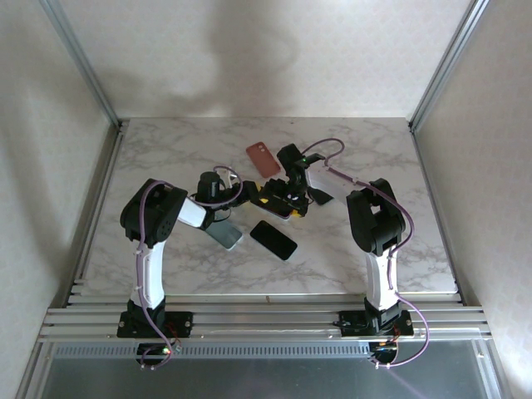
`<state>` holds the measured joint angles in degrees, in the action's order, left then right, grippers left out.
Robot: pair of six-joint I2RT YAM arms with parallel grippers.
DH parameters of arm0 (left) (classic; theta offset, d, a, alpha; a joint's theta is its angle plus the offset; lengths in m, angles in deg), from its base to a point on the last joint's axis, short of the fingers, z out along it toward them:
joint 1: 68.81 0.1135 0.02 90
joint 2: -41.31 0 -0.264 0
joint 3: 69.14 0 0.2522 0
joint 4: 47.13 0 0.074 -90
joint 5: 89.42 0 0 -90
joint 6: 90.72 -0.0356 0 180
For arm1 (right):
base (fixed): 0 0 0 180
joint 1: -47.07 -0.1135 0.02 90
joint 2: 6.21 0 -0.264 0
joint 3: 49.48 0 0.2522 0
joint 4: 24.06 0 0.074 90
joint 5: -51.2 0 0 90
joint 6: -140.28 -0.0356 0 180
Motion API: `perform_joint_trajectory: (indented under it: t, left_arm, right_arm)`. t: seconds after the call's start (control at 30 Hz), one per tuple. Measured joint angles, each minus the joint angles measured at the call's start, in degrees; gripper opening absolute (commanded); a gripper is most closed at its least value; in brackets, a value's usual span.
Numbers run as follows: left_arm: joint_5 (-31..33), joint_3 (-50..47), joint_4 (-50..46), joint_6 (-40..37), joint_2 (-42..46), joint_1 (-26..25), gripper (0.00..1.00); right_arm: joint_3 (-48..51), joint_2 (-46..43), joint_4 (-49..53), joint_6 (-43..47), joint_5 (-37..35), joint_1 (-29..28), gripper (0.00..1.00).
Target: Put the phone into the phone case
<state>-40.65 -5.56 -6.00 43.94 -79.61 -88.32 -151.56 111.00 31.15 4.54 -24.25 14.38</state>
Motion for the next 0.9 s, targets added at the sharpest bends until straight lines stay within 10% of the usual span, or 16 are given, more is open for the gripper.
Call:
perform_joint_trajectory:
  t: [0.9]
  left_arm:
    - [0.0,-0.7,1.0,0.4,0.0,-0.2,0.43]
  right_arm:
    - [0.0,-0.1,1.2,0.2,-1.1,-0.2,0.99]
